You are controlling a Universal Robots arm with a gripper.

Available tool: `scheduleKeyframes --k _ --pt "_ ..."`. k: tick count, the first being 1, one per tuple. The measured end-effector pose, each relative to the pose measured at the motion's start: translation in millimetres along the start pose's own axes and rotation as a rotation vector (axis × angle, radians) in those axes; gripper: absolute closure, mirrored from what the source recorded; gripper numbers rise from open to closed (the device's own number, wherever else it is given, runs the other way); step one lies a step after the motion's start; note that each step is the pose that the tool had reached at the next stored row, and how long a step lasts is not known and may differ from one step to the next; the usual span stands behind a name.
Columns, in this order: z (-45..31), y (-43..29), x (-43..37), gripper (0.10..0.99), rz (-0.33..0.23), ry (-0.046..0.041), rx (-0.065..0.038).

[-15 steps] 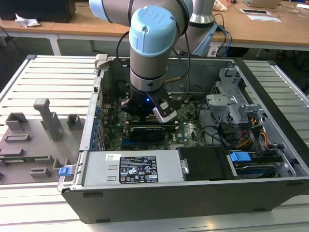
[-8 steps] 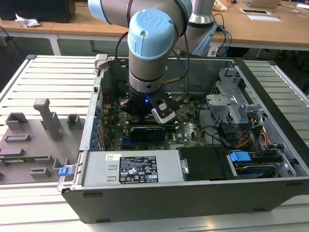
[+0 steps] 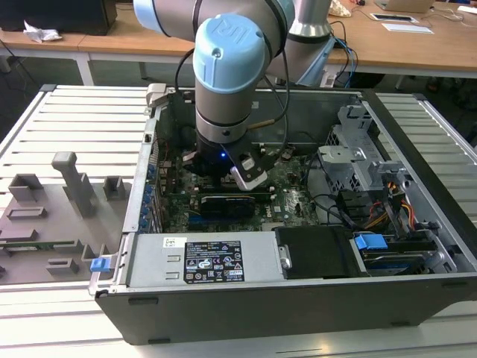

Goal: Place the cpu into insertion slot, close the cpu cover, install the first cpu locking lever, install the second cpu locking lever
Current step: 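Install the second cpu locking lever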

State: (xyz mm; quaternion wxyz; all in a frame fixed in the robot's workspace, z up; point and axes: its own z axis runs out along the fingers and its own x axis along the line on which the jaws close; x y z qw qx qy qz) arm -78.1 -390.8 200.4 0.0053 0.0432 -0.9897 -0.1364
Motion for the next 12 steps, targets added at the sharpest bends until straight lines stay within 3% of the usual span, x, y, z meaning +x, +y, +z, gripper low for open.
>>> scheduleKeyframes --k 5,8,12 --pt "-2.8 0.9 0.1 0.980 0.000 0.0000 0.000" --pt "1.7 1.0 0.0 0.980 0.000 0.0000 0.000" --pt "2.3 -0.3 0.4 0.980 0.000 -0.0001 -0.001"
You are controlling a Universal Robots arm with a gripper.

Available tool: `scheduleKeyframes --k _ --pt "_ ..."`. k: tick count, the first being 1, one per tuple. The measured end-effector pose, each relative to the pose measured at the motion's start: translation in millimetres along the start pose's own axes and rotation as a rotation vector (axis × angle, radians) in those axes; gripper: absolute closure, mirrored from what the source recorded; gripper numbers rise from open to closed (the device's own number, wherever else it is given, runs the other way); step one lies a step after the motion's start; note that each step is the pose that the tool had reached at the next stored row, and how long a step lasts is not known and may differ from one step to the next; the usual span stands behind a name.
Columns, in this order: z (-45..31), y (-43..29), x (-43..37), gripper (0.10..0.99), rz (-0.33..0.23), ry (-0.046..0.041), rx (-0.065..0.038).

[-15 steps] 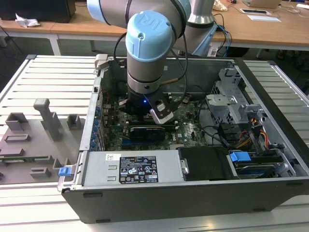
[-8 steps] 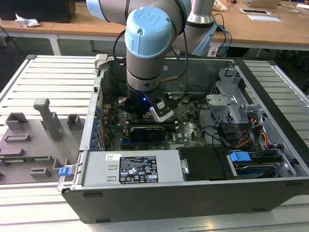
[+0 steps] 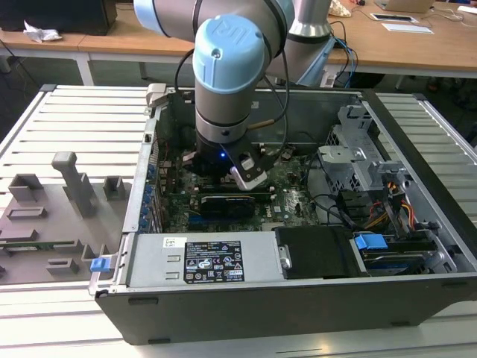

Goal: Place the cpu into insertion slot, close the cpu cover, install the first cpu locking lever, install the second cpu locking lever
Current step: 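Install the second cpu locking lever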

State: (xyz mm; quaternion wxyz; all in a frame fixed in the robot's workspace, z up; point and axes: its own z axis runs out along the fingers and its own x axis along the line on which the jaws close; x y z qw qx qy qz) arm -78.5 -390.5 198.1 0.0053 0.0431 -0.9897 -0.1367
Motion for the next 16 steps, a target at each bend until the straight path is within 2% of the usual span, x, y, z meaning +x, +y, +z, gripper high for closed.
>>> scheduleKeyframes --k 3,8,16 --pt "0.0 -0.4 0.0 0.980 0.000 0.0000 0.000" --pt "-8.0 1.8 0.1 0.980 0.000 0.0001 0.000" --pt "-12.0 3.0 0.1 0.980 0.000 -0.0002 0.000"
